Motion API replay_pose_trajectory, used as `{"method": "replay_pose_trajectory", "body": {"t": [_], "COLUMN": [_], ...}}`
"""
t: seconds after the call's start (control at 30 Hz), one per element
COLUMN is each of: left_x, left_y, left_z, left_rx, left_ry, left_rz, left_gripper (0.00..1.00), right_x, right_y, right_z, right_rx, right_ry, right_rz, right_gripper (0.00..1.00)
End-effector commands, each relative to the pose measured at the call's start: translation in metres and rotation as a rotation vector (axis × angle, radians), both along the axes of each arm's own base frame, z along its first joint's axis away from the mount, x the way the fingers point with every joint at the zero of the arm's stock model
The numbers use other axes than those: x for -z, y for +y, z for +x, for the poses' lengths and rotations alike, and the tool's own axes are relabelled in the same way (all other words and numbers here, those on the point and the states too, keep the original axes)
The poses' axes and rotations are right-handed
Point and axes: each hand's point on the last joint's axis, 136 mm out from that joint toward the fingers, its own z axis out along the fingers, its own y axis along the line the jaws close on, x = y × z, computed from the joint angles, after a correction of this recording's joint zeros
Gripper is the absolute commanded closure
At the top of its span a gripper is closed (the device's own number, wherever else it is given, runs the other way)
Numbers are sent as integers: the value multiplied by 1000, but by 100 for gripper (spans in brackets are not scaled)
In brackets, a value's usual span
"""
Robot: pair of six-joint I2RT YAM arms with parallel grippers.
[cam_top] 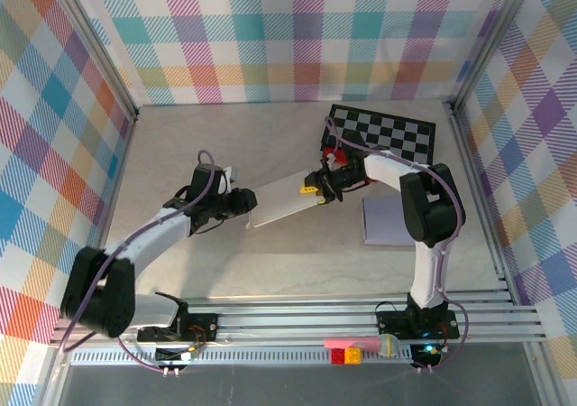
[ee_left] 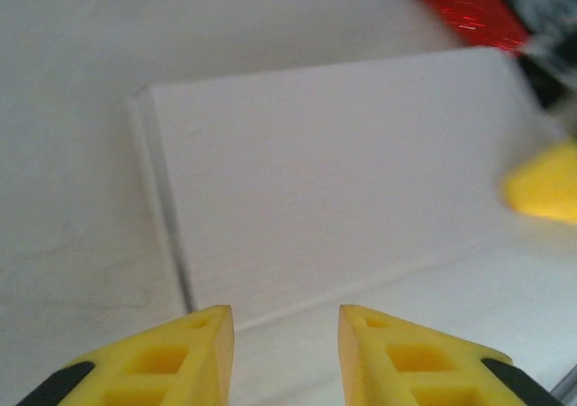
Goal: Fold the paper box
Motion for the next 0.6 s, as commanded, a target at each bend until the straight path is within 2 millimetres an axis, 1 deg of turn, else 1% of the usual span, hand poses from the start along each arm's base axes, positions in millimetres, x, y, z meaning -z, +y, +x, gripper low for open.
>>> {"method": "replay_pose_trajectory", "body": {"t": [0.0,0.07,0.13,0.2,0.27,0.33,0.37,0.43,0.5,0.57], "left_x": [-44,-53,-58,-54,-47,-42,-40,-36,-37,-39], "left_y": [-21,-30,-42,-48,-49,-48,-48,-46,-45,-46], "left_z": [-16,-32,-56,-74,-82,-81,-79,-69,-56,-48], "left_rx": [243,352,518,639,730,778,793,791,766,746], "left_ry": [-290,-374,-435,-449,-456,-462,-471,-490,-520,-545], "left_rz": [148,220,260,311,401,497,537,619,680,713], "left_gripper": [65,64,62,60,58,55,49,48,47,47], "right_x": [-30,-33,-35,-37,-40,-43,-45,-47,-46,-46], "right_y": [-6,-11,-16,-20,-22,-23,-23,-24,-26,-27], "right_z": [4,2,-1,-6,-11,-17,-19,-23,-28,-32], "right_rx": [73,101,130,150,157,160,159,156,158,158], "right_ry": [101,174,258,342,393,434,457,488,505,531], "right_rz": [54,61,65,64,61,53,54,47,29,29], "right_gripper": [70,72,73,74,75,75,75,75,74,74]}}
